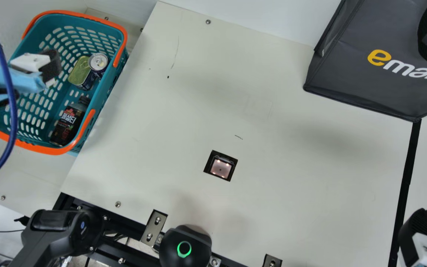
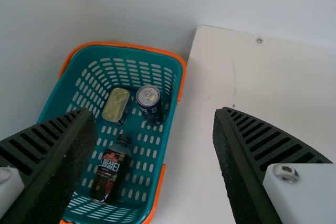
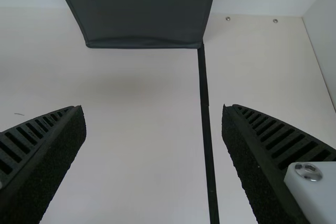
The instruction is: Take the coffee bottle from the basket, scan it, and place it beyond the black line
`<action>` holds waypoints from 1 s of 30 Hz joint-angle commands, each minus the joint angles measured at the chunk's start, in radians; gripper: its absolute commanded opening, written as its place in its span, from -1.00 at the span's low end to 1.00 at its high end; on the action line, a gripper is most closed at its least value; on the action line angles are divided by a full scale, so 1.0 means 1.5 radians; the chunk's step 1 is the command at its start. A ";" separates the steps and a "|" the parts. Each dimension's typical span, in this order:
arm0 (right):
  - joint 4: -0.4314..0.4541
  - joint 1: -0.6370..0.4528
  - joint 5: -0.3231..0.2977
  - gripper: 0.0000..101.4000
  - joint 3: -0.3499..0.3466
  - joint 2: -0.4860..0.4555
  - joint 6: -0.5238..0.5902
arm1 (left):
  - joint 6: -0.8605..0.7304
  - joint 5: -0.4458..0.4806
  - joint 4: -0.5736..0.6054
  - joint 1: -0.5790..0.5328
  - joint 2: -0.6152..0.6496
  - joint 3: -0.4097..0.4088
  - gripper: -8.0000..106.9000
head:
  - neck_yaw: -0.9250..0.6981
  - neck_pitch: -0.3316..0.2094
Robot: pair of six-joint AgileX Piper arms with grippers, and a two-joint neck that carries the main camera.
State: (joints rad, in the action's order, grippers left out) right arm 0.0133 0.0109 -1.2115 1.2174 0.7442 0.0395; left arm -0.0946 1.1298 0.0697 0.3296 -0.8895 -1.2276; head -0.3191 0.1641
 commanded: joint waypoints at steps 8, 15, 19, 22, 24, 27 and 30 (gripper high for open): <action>0.000 0.000 0.000 0.79 0.000 0.000 0.000 | -0.110 -0.022 0.075 0.153 -0.046 0.002 0.71 | -0.002 -0.017; 0.000 0.000 0.000 0.79 0.000 0.000 0.000 | -0.191 -0.018 0.131 0.246 -0.090 -0.004 0.71 | -0.002 -0.017; 0.000 0.000 0.000 0.79 0.000 0.000 0.000 | -0.232 -0.023 0.146 0.280 -0.114 -0.003 0.71 | -0.002 -0.017; 0.000 0.000 0.000 0.79 0.000 0.000 0.000 | -0.256 -0.033 0.155 0.294 -0.129 0.003 0.71 | -0.002 -0.017; 0.000 0.000 0.000 0.79 0.000 0.000 0.000 | -0.268 -0.041 0.156 0.296 -0.136 0.009 0.71 | -0.002 -0.017; 0.000 0.000 0.000 0.79 0.000 0.000 0.000 | -0.276 -0.055 0.152 0.291 -0.147 0.020 0.71 | -0.002 -0.017; 0.000 0.000 0.000 0.79 0.000 0.000 0.000 | -0.272 -0.067 0.143 0.280 -0.161 0.028 0.71 | -0.002 -0.017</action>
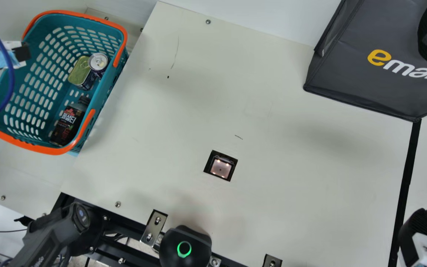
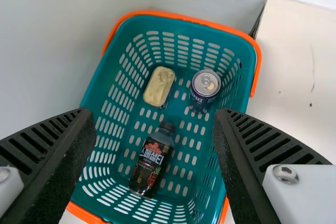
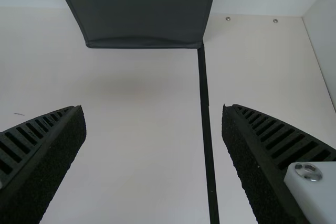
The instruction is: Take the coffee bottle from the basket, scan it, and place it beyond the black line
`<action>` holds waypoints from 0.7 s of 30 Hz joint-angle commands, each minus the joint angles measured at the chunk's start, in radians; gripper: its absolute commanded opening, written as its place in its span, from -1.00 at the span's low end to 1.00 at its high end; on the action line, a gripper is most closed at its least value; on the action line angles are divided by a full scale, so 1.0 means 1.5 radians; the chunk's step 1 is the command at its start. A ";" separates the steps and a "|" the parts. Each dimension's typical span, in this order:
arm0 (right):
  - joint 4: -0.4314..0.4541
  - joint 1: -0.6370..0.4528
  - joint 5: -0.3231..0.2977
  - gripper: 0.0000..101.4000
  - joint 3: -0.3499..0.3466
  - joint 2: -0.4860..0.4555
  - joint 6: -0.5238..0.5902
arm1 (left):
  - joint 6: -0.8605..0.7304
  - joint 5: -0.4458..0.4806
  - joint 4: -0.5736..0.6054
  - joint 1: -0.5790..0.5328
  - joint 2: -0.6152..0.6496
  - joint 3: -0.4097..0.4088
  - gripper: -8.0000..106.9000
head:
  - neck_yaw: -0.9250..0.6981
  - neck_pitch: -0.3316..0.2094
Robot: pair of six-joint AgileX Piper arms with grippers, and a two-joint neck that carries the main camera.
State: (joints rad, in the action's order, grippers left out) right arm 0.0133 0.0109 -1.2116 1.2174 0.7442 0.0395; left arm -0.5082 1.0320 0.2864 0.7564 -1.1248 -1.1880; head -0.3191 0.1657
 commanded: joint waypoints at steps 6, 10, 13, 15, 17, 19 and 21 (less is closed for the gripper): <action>0.000 0.000 0.000 0.79 0.000 0.000 0.000 | 0.028 -0.024 -0.025 -0.029 -0.043 0.010 0.71 | -0.002 -0.018; 0.000 0.000 0.000 0.79 0.000 0.000 0.000 | 0.037 -0.036 -0.033 -0.044 -0.075 0.010 0.71 | -0.002 -0.018; 0.000 0.000 0.000 0.79 0.000 0.000 0.000 | 0.031 -0.044 -0.030 -0.050 -0.099 0.011 0.71 | -0.002 -0.018; 0.000 0.000 0.000 0.79 0.000 0.000 0.000 | 0.021 -0.049 -0.025 -0.052 -0.115 0.010 0.71 | -0.002 -0.018; 0.000 0.000 0.000 0.79 0.000 0.000 0.000 | 0.007 -0.054 -0.017 -0.051 -0.132 0.010 0.71 | -0.002 -0.018; 0.000 0.000 0.000 0.79 0.000 0.000 0.000 | -0.009 -0.056 -0.007 -0.049 -0.148 0.010 0.71 | -0.002 -0.018; 0.000 0.000 0.000 0.79 0.000 0.000 0.000 | -0.029 -0.059 0.003 -0.045 -0.165 0.009 0.71 | -0.002 -0.018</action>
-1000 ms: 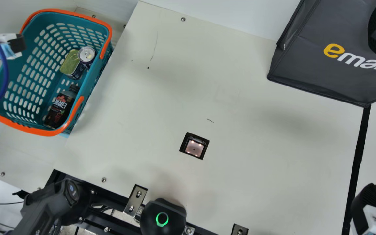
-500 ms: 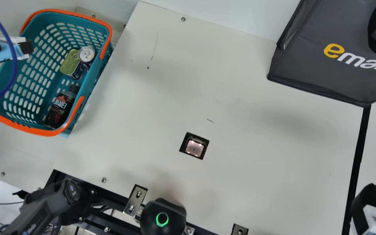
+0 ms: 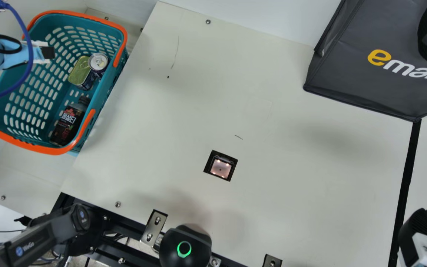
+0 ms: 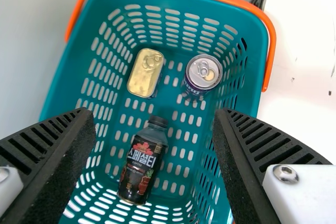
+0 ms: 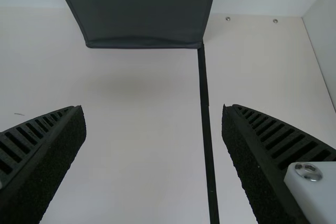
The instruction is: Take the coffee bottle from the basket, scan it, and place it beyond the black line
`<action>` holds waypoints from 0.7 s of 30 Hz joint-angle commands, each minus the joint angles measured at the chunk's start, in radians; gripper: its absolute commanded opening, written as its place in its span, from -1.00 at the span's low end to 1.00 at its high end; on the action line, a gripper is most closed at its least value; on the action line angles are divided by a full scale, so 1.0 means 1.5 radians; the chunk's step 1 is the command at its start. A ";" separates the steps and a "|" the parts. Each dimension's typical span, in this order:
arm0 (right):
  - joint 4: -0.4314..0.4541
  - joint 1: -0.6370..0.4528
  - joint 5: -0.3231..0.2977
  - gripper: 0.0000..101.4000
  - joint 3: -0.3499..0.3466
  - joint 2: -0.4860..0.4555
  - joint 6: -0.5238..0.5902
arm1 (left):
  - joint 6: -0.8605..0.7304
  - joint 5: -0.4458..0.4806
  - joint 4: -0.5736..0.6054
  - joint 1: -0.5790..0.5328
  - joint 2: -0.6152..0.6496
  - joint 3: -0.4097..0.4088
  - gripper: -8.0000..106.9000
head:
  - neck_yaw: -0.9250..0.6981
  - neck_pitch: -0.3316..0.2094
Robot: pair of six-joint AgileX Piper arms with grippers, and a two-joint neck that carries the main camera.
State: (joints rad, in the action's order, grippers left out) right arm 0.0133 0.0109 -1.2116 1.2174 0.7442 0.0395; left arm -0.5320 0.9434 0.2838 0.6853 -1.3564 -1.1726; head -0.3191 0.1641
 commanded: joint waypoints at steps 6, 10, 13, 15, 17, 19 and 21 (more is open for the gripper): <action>0.000 0.000 0.000 0.79 0.000 0.000 0.000 | -0.080 -0.011 0.032 0.019 -0.058 0.004 0.71 | -0.002 -0.017; 0.000 0.000 0.000 0.79 0.000 0.000 0.000 | -0.117 -0.025 0.044 0.029 -0.084 0.015 0.71 | -0.002 -0.017; 0.000 0.000 0.000 0.79 0.000 0.000 0.000 | -0.138 -0.037 0.050 0.032 -0.102 0.024 0.71 | -0.002 -0.017; 0.000 0.000 -0.001 0.79 0.000 0.000 0.000 | -0.149 -0.048 0.051 0.032 -0.113 0.031 0.71 | -0.002 -0.017; 0.000 0.000 -0.001 0.79 0.000 0.000 0.000 | -0.155 -0.059 0.051 0.031 -0.123 0.037 0.71 | -0.002 -0.017; 0.000 0.000 -0.001 0.79 0.000 0.000 0.000 | -0.159 -0.072 0.049 0.028 -0.132 0.043 0.71 | -0.002 -0.017; 0.000 0.000 -0.001 0.79 0.000 0.000 0.000 | -0.162 -0.087 0.048 0.024 -0.141 0.050 0.71 | -0.002 -0.017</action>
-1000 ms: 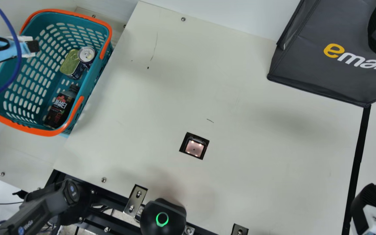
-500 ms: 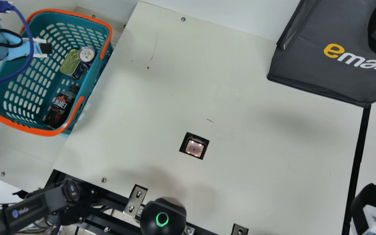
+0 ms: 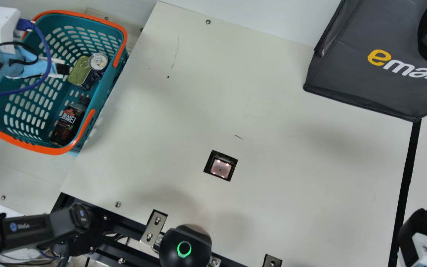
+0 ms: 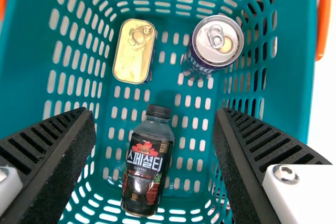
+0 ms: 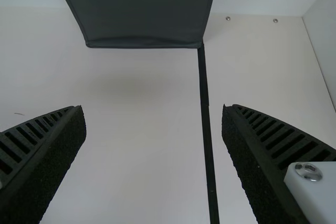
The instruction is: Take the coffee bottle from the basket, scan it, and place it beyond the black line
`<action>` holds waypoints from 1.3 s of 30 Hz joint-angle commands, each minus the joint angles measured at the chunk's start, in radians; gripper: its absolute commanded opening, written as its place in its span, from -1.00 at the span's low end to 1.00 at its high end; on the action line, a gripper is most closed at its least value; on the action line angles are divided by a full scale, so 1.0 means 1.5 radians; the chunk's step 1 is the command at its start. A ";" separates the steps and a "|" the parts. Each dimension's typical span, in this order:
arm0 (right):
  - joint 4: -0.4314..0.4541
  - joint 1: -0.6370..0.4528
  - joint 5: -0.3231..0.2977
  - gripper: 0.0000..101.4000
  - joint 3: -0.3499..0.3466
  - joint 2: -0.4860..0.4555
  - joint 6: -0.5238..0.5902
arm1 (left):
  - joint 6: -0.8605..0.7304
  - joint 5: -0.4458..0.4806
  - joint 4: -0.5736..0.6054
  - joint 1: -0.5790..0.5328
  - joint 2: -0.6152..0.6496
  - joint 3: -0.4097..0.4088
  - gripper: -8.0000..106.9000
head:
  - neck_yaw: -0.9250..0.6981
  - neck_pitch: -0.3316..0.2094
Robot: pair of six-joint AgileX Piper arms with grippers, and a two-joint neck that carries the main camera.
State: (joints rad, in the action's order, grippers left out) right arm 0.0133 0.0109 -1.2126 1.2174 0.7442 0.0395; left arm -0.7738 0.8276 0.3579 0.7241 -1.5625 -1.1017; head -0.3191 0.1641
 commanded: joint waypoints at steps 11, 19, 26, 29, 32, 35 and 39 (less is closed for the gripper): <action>0.000 0.000 0.000 0.79 0.000 0.000 0.000 | 0.012 -0.071 -0.001 -0.018 -0.058 0.019 0.71 | -0.002 -0.017; 0.000 0.000 0.000 0.79 0.000 0.000 0.000 | -0.022 -0.099 0.022 -0.025 -0.087 0.039 0.71 | -0.002 -0.017; 0.000 0.000 0.001 0.79 0.000 0.000 0.000 | -0.079 -0.128 0.058 -0.027 -0.119 0.056 0.71 | -0.002 -0.017; 0.000 0.000 0.001 0.79 0.000 0.000 0.000 | -0.107 -0.142 0.076 -0.027 -0.137 0.061 0.71 | -0.002 -0.017; 0.000 0.000 0.001 0.79 0.000 0.000 0.000 | -0.136 -0.157 0.093 -0.026 -0.158 0.066 0.71 | -0.002 -0.017; 0.000 0.000 0.001 0.79 0.000 0.000 0.000 | -0.167 -0.173 0.109 -0.025 -0.179 0.069 0.71 | -0.002 -0.017; 0.000 0.000 0.001 0.79 0.000 0.000 0.000 | -0.204 -0.194 0.127 -0.023 -0.208 0.070 0.71 | -0.002 -0.017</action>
State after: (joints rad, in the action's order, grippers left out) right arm 0.0133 0.0109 -1.2115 1.2174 0.7442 0.0395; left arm -1.0590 0.5441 0.5442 0.6886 -1.8631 -0.9971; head -0.3191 0.1641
